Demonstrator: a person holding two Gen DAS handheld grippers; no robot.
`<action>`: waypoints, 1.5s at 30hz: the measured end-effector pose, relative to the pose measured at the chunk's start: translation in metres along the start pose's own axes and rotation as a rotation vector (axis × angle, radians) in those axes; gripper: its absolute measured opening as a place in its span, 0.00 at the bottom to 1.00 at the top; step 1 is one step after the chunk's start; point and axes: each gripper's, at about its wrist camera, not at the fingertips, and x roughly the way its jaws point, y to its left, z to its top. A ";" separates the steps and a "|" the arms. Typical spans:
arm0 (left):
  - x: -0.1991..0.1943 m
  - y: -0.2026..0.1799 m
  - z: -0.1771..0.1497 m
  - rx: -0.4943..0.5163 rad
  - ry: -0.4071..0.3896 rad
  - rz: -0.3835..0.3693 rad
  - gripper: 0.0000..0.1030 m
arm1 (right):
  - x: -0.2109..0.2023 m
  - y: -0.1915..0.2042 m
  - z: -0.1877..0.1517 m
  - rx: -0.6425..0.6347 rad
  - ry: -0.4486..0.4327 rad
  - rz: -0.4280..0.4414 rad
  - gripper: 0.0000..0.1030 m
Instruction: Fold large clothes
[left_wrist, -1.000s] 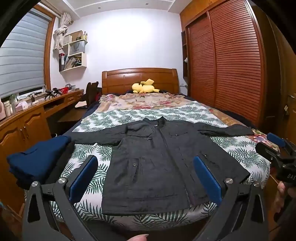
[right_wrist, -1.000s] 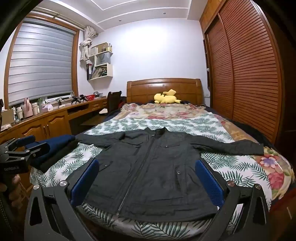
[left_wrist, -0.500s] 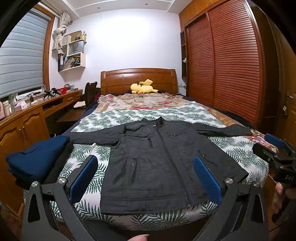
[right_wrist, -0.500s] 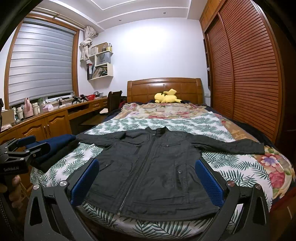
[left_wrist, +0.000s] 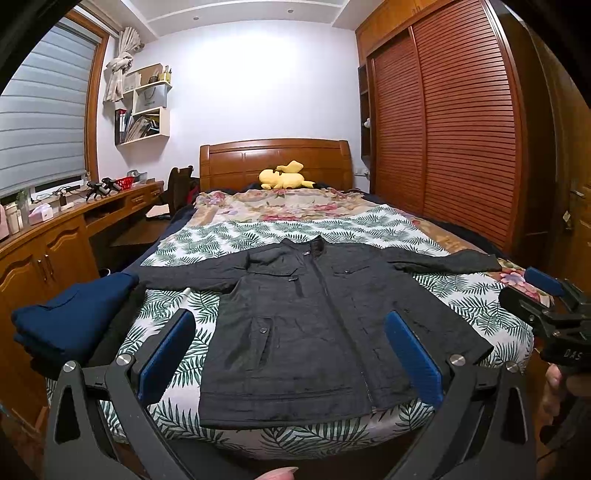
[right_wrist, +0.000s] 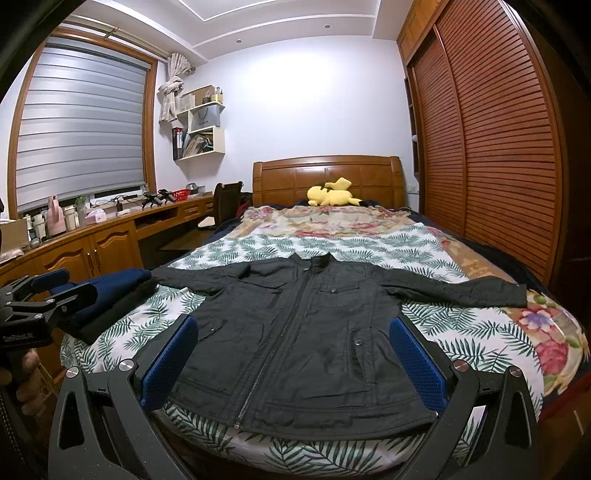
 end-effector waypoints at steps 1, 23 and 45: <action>0.000 -0.001 0.000 0.001 0.000 -0.001 1.00 | 0.000 0.000 0.000 0.001 -0.001 -0.002 1.00; -0.002 -0.002 0.003 0.005 -0.006 0.003 1.00 | 0.000 0.003 0.001 -0.001 -0.006 -0.003 1.00; 0.000 -0.004 0.006 0.004 -0.008 0.000 1.00 | 0.001 0.005 0.000 -0.010 -0.016 -0.008 1.00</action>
